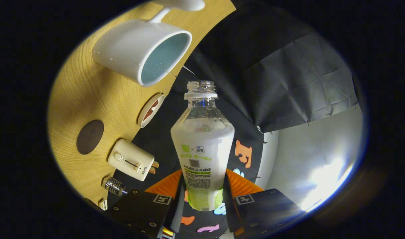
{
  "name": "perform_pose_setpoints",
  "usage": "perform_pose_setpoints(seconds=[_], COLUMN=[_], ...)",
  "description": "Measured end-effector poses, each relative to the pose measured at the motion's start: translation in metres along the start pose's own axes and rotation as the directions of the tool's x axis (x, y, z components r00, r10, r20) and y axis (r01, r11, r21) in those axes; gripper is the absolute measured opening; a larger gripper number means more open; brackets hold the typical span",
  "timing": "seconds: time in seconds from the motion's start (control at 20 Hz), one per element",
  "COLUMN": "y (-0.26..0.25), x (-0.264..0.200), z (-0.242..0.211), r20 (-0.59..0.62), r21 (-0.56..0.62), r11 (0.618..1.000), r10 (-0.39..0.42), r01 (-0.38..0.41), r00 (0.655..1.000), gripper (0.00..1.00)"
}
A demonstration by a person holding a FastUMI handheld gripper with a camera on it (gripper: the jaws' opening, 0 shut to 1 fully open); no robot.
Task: Take the bottle from table, then pour the juice into the cup, finally place the bottle on the coaster
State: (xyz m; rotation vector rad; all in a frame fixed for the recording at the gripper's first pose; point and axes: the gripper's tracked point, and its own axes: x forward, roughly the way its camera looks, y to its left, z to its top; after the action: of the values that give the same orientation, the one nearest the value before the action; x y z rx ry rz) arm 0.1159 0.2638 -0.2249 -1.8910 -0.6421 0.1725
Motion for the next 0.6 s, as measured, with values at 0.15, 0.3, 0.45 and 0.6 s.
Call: perform_pose_setpoints(seconds=[0.15, 0.3, 0.45, 0.6], y=[0.013, 0.027, 0.056, 0.067], x=[-0.011, -0.021, -0.023, -0.021], z=[0.007, 0.013, 0.014, 0.010], r20=[-0.028, -0.078, -0.098, -0.121], r21=[0.112, 0.288, 0.500, 0.664], r11=[0.991, 0.947, 0.840, 0.719], r10=[0.073, 0.168, 0.297, 0.371], r01=[-0.069, -0.139, -0.211, -0.202], r00=[0.997, 0.983, 0.950, 0.921], gripper=[0.55, 0.55, 0.55, 0.55])
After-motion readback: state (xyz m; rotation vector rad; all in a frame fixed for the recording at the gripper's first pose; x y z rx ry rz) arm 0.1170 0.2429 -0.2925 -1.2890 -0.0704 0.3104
